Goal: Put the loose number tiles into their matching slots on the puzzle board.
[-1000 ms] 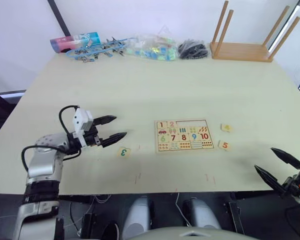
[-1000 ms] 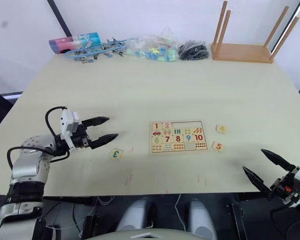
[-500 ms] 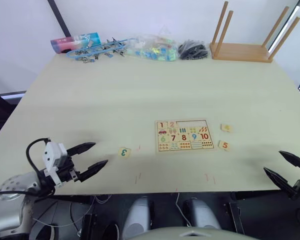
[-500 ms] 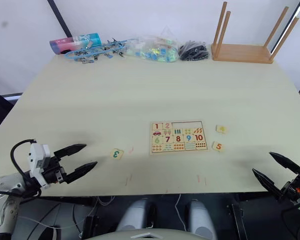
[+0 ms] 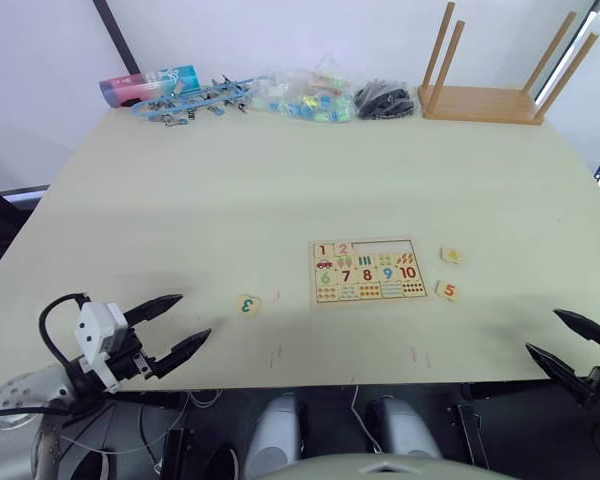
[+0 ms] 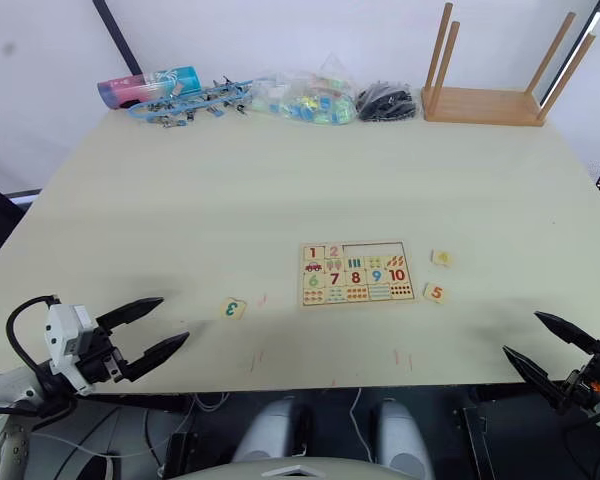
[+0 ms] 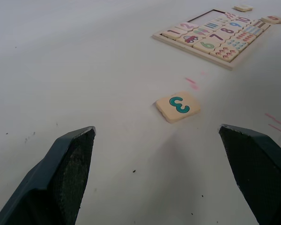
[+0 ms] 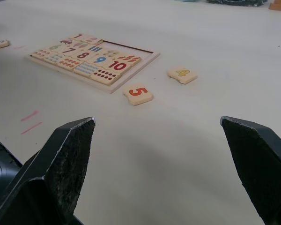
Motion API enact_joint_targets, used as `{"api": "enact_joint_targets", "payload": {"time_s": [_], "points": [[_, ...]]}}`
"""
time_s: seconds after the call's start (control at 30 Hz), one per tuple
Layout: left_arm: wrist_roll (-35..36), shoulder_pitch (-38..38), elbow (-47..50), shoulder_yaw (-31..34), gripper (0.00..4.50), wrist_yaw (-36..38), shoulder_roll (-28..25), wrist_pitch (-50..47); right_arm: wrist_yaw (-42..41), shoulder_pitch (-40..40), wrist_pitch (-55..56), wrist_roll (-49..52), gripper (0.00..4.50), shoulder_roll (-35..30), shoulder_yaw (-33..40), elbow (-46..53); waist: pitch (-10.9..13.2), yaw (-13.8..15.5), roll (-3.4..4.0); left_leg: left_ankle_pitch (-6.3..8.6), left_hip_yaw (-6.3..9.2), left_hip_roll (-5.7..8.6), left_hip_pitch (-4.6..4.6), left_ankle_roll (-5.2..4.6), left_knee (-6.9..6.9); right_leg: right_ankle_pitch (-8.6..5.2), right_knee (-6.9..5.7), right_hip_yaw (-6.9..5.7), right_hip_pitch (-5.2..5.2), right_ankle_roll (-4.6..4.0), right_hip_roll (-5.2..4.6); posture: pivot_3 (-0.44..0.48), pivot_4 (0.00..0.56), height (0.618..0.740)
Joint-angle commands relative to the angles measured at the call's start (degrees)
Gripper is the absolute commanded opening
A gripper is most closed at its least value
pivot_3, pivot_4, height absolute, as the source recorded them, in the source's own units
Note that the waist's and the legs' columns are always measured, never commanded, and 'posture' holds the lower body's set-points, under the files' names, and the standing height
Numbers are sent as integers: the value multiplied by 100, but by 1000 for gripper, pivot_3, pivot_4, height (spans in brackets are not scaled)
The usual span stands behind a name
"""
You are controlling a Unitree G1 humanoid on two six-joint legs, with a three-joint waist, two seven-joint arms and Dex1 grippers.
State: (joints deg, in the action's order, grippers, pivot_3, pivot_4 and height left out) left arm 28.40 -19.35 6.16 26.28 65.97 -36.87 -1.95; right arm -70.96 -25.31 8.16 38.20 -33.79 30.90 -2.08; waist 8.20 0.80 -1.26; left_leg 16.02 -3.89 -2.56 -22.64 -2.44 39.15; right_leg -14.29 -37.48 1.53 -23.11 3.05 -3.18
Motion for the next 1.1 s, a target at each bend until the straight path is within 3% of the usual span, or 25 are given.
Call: {"api": "enact_joint_targets", "payload": {"time_s": [0.03,0.63,0.77,1.1], "points": [[9,98,-120,-29,4458,115,-118,193,-78,28,146,22,4500,-23,130,122,0,0,0,0,0,0,0,0,0,0,0,0,0,0,0,0,150,737],[-27,638,-1120,-268,4458,897,-560,756,-277,223,133,24,4500,-71,57,118,1,-1,1,0,-2,-4,0,0,-2,0,6,0,0,0,1,0,150,737],[-84,1182,-1492,-545,4458,1302,-760,850,-483,197,107,96,4500,-95,-15,262,2,11,2,0,0,-3,-2,0,-2,0,7,-4,0,0,1,0,150,737],[-569,3407,-3146,-1922,4458,2650,-1085,1522,-1154,294,-207,342,4500,-401,-363,851,3,-7,2,0,-7,9,-4,-1,-2,1,10,-2,0,2,12,0,150,737]]}}
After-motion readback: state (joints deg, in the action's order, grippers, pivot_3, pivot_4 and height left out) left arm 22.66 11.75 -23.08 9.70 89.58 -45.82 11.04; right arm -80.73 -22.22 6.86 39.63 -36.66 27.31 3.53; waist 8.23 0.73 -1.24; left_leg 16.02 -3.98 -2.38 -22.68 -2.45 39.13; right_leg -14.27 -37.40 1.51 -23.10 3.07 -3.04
